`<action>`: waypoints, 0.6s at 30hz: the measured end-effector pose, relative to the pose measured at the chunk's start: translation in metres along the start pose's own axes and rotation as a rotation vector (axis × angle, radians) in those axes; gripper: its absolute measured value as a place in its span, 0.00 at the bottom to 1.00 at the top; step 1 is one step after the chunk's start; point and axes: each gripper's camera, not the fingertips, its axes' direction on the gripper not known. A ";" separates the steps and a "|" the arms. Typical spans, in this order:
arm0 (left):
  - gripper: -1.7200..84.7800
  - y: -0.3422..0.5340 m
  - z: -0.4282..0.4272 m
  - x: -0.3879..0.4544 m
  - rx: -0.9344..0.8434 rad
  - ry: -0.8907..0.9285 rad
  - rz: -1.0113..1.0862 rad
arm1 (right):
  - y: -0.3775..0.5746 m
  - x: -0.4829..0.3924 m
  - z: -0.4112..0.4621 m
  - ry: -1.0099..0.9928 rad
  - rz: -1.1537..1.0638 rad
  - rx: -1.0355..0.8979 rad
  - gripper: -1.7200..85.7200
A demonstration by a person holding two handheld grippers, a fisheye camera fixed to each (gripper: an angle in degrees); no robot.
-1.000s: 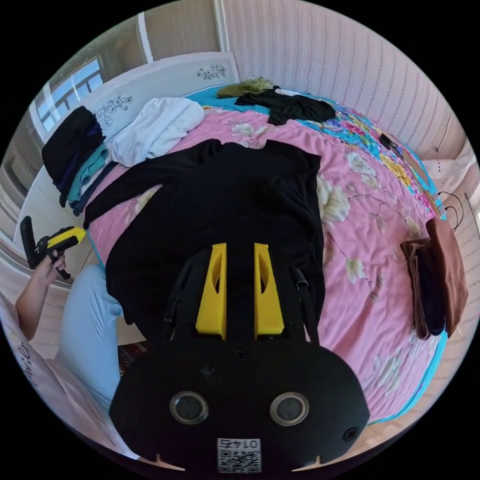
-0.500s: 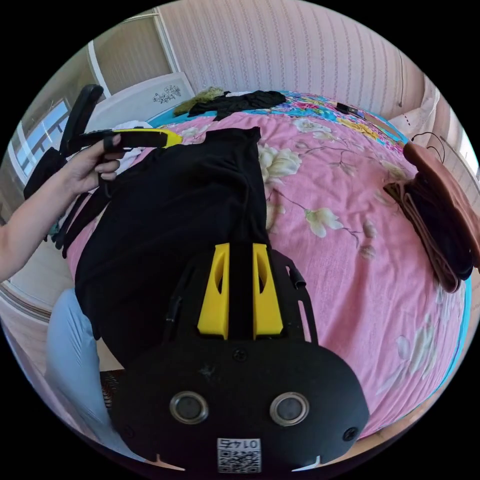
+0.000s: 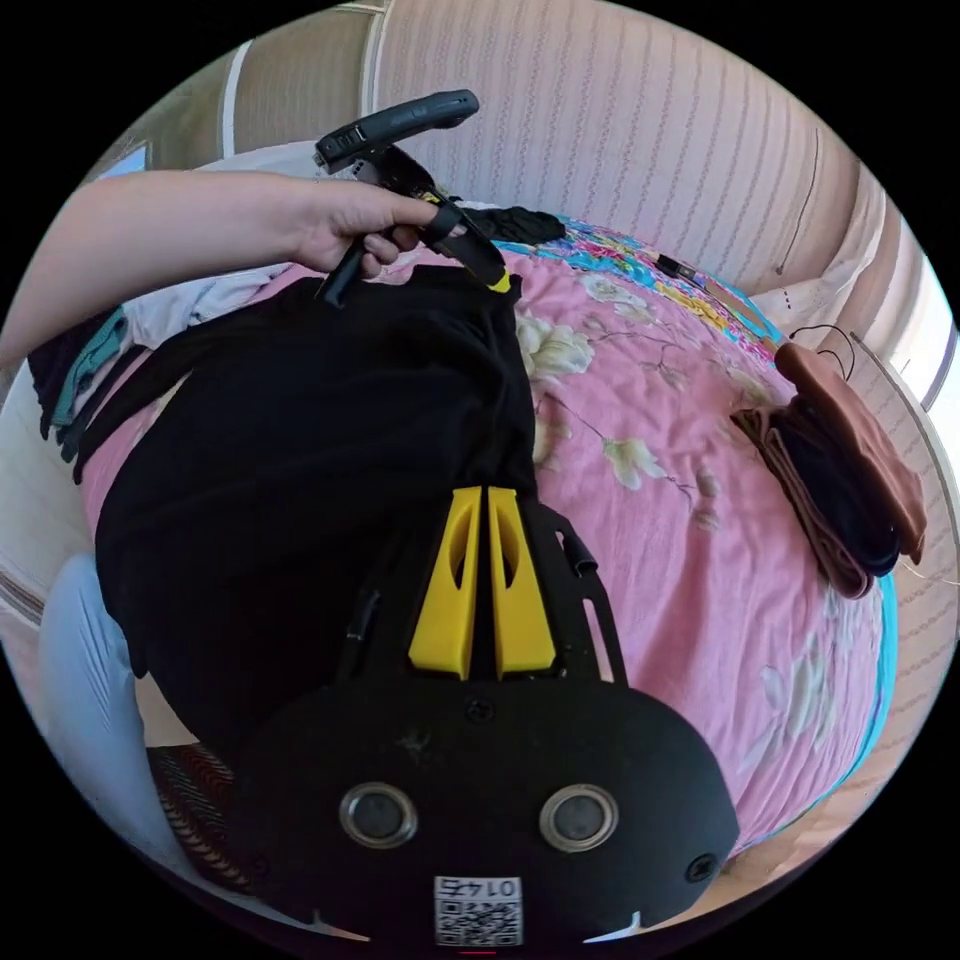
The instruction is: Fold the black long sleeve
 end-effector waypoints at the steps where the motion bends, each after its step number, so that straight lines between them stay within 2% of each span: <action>1: 0.01 -0.005 0.005 -0.001 -0.034 -0.023 -0.004 | 0.000 0.004 0.000 -0.020 0.012 0.000 0.03; 4: 0.02 0.002 0.005 -0.010 -0.058 0.000 -0.038 | 0.004 0.015 0.002 -0.083 0.049 0.001 0.03; 9: 0.12 0.030 0.005 -0.020 -0.054 0.057 -0.056 | 0.009 0.012 0.004 -0.076 0.037 0.016 0.03; 13: 0.09 0.034 0.028 -0.031 -0.114 0.129 -0.128 | 0.011 0.006 0.007 -0.049 0.024 0.012 0.03; 16: 0.03 0.026 0.018 -0.032 -0.054 0.176 -0.117 | 0.014 0.005 0.007 -0.054 0.028 0.027 0.03; 18: 0.03 0.016 0.004 -0.027 0.004 0.136 -0.068 | 0.016 0.009 0.007 -0.089 0.049 0.040 0.02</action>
